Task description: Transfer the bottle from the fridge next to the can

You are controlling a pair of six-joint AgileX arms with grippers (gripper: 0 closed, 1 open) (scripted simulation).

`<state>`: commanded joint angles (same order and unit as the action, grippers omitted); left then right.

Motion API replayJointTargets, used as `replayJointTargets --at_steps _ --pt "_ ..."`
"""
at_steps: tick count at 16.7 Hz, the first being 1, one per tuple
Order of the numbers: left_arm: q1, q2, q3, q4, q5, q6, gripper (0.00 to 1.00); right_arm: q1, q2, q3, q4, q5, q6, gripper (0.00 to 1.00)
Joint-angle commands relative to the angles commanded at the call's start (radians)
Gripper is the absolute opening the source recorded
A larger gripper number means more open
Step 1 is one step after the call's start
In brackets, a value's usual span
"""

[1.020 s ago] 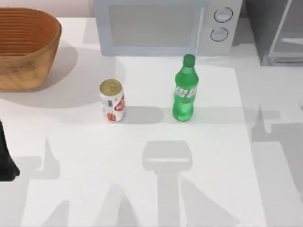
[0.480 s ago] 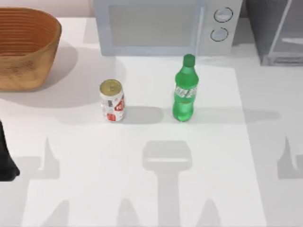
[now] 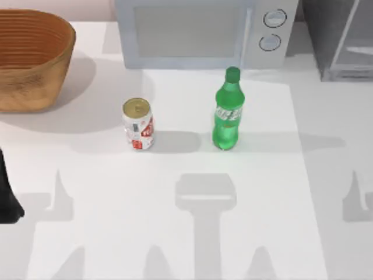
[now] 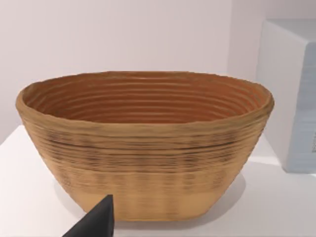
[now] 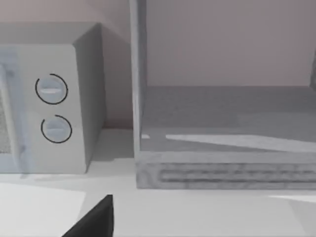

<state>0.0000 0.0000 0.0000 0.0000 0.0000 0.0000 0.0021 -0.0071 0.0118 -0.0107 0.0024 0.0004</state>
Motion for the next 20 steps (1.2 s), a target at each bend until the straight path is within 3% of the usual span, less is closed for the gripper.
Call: replayJointTargets --at_steps 5,15,20 --pt "0.000 0.000 0.000 0.000 0.000 0.000 1.00 -0.004 -0.147 0.122 -0.215 0.003 -0.001 1.00" --pt "0.000 0.000 0.000 0.000 0.000 0.000 1.00 -0.004 -0.602 0.494 -1.103 -0.002 -0.004 1.00" --pt "0.000 0.000 0.000 0.000 0.000 0.000 1.00 -0.006 -0.762 0.625 -1.403 -0.002 -0.010 1.00"
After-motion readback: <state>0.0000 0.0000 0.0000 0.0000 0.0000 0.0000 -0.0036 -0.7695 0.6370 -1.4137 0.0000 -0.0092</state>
